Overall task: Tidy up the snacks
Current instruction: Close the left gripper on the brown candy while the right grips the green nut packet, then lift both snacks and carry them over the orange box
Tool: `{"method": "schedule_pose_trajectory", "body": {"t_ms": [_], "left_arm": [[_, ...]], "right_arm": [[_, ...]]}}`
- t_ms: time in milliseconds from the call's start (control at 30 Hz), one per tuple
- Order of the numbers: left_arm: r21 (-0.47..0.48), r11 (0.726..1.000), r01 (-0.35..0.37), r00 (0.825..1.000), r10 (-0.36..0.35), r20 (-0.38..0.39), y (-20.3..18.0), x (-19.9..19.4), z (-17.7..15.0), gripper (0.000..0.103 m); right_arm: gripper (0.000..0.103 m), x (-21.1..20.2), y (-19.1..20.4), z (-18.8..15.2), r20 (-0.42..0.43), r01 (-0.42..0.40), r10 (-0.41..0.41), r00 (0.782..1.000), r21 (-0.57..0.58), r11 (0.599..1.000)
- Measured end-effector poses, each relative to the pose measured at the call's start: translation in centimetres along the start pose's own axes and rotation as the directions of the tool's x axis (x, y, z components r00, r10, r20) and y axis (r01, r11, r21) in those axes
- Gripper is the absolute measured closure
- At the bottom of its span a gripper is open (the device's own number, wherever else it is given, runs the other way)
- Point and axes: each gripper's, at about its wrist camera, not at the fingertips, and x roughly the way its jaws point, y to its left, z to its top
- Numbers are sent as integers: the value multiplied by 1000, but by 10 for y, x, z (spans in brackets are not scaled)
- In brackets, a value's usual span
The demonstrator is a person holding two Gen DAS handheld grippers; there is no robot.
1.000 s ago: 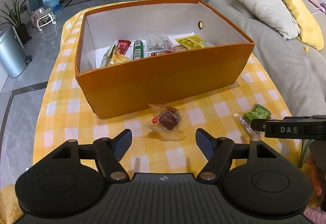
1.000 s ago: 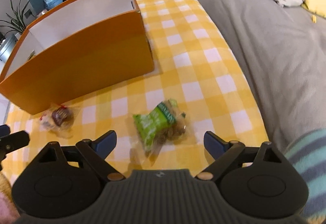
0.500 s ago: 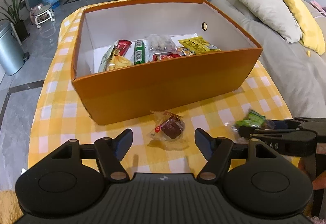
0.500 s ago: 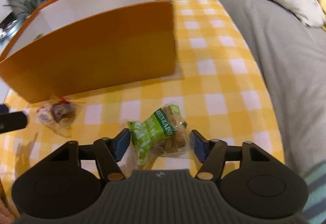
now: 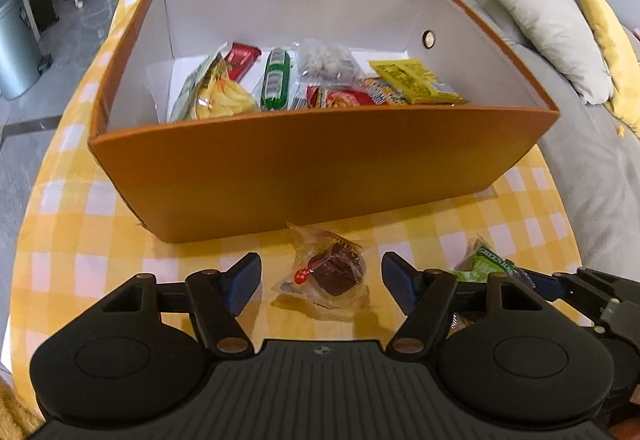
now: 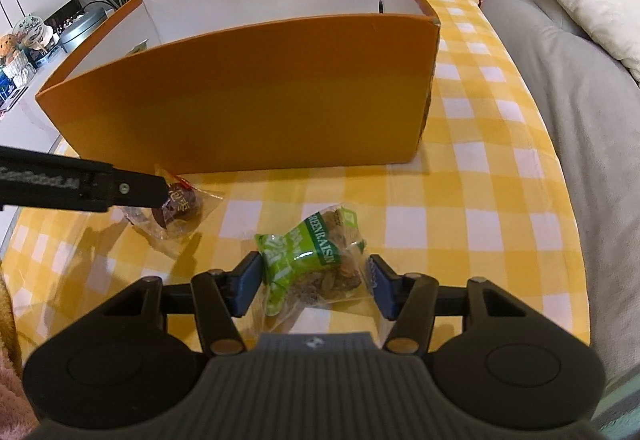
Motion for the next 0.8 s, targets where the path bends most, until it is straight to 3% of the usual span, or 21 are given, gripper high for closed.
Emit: {"method": "schedule_pose_trajectory", "body": {"t_ms": [33,367,433,667,800], "left_arm": [[-3,1000,1,1000,-1,-11,1,3,0,31],[-46,999,16,999,-17,-38,7,19,2,35],[-44,999,28,999,-30,-41,6,23,2,40],[-28,999,43,998,-44,-35,1,28,0,47],[-11,999,42,999,-43,-33,-2,28,0,51]], "right_arm": [[47,0,-1,0,0,-1,1,1000,2,1000],[47,2,-4,-1,-7,-17,17,1000,14,1000],[47,3,-4,-1,-14,-28,28,1000,18,999],[58,6,2,0,-18,-39,39,999,-15,999],[58,6,5,0,-15,-32,32,999,-39,999]]}}
